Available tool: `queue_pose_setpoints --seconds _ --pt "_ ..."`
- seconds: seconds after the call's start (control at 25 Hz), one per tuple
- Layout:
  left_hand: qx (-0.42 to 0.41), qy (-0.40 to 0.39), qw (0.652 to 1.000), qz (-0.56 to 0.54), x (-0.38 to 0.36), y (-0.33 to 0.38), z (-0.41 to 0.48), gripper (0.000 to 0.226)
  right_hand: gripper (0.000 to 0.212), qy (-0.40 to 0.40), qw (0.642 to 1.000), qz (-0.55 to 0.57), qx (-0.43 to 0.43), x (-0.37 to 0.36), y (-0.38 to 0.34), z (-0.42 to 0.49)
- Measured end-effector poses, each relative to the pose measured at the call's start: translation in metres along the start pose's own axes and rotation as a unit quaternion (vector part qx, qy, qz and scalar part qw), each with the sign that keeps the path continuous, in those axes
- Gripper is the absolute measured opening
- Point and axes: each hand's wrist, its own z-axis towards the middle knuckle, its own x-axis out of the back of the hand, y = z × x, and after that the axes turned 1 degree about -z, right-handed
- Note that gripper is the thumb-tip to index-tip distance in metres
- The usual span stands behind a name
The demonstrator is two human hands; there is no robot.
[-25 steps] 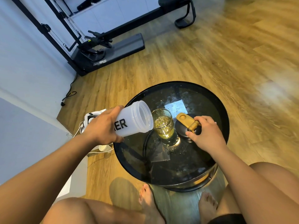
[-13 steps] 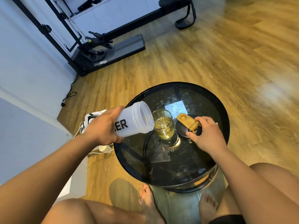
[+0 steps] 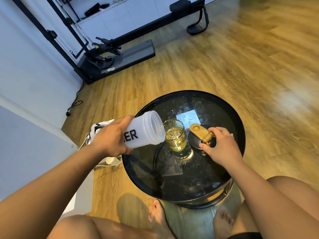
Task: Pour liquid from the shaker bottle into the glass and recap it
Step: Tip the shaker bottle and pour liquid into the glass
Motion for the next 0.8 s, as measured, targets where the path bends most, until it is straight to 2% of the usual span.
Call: queue_pose_setpoints --seconds 0.8 --pt "0.0 -0.003 1.0 0.016 0.0072 0.0087 -0.0001 0.1 0.065 0.008 1.0 -0.007 0.01 -0.0019 0.0002 0.0016"
